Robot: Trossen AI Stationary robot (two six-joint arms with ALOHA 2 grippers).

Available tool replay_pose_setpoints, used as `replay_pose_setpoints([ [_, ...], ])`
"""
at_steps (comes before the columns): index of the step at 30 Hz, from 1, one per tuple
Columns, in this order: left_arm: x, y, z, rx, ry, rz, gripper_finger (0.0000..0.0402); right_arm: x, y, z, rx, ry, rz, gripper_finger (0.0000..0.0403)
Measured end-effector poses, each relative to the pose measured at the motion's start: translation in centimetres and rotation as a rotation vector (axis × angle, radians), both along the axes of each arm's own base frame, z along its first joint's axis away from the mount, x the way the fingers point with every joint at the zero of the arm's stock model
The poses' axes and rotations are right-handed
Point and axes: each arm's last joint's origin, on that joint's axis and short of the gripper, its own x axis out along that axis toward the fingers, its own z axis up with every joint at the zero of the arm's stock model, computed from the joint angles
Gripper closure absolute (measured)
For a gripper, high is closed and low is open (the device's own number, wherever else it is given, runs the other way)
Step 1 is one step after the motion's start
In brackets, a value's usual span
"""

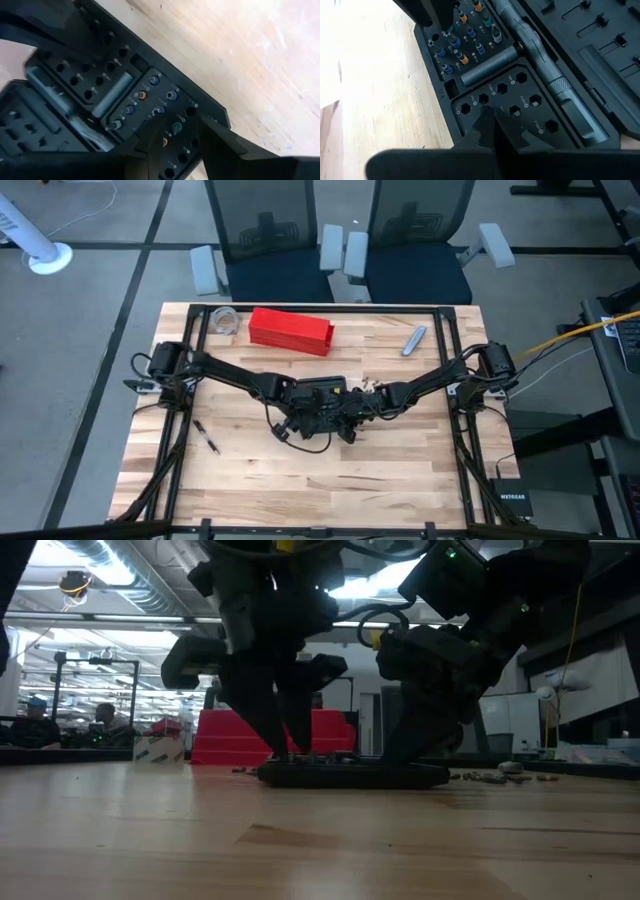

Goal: Prefit tool cases
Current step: Remove the screwdriver bit from the tool case

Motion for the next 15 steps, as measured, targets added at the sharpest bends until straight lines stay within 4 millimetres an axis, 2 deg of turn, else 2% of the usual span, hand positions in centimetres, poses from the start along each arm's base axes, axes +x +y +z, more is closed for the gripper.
replay_pose_setpoints([
  [11, -0.1, 1.3, -0.6, 0.007, 0.064, 0.023, 0.033, 0.0, 0.0, 0.0, 0.006, -0.003, -0.022, 0.0403],
  [15, 0.1, 1.4, -0.5, -0.008, 0.044, 0.006, 0.036, 0.0, 0.0, 0.0, 0.005, -0.002, -0.022, 0.0403],
])
